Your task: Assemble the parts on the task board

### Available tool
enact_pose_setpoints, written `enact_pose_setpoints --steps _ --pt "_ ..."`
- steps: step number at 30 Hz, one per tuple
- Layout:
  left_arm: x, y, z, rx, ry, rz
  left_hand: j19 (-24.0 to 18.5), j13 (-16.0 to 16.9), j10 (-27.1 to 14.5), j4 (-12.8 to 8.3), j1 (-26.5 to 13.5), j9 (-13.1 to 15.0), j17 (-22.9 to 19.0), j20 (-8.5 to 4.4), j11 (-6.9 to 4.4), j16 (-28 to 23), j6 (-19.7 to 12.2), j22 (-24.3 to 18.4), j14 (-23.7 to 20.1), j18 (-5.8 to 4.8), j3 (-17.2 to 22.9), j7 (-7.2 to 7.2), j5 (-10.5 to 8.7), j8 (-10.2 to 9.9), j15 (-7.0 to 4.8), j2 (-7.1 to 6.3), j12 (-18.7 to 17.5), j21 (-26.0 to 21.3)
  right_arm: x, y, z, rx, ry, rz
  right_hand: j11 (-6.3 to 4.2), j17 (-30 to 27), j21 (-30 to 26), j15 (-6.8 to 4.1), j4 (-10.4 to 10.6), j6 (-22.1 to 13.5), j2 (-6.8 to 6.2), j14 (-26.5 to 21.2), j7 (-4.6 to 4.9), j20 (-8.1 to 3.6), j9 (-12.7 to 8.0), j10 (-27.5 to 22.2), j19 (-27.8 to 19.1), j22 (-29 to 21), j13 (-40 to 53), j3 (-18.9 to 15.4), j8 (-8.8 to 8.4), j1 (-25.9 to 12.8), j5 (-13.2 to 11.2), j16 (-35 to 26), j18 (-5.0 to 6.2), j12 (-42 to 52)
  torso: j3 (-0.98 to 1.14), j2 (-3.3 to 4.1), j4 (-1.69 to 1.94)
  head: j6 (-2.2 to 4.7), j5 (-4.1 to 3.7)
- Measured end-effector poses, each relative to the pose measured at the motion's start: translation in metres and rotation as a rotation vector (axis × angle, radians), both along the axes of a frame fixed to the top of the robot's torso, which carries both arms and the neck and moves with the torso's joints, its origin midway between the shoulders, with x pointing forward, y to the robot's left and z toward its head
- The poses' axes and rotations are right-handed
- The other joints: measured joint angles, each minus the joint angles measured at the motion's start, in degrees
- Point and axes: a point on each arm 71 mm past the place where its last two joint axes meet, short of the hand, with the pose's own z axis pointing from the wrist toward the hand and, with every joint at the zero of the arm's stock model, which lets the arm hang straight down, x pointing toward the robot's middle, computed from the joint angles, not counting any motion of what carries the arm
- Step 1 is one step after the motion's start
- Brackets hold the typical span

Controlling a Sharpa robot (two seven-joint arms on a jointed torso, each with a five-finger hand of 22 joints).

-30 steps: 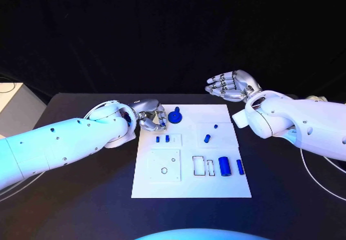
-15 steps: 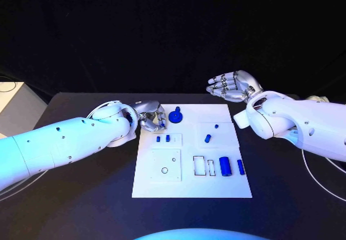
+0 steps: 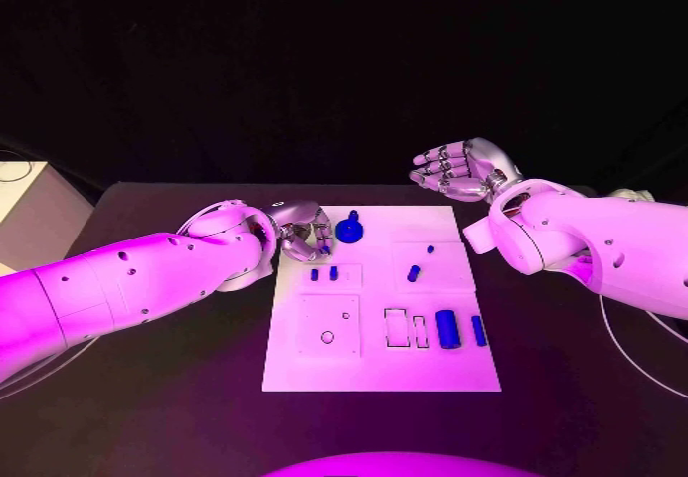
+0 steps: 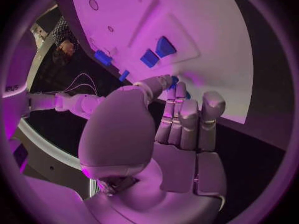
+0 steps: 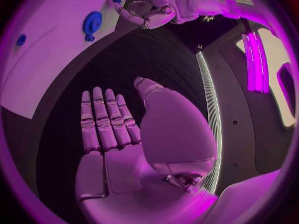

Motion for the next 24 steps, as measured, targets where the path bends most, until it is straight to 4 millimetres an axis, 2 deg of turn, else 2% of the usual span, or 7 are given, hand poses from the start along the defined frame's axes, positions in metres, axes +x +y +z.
enact_pose_setpoints --steps 24 --pt "0.0006 -0.0048 -0.0031 0.013 0.016 -0.010 0.0 0.0 0.4 0.0 0.0 0.1 -0.2 0.00 -0.01 0.0 0.2 0.1 0.0 0.00 0.0 -0.20 0.00 0.0 0.00 0.00 -0.2 0.0 -0.0002 -0.0002 0.0000 0.000 0.001 0.000 0.00 0.0 0.0 0.00 0.0 0.0 0.00 0.0 0.00 0.00 0.0 0.0 0.0 0.0 0.0 0.0 0.00 0.0 0.0 0.0 0.00 0.0 0.05 0.01 -0.07 -0.24 -0.22"
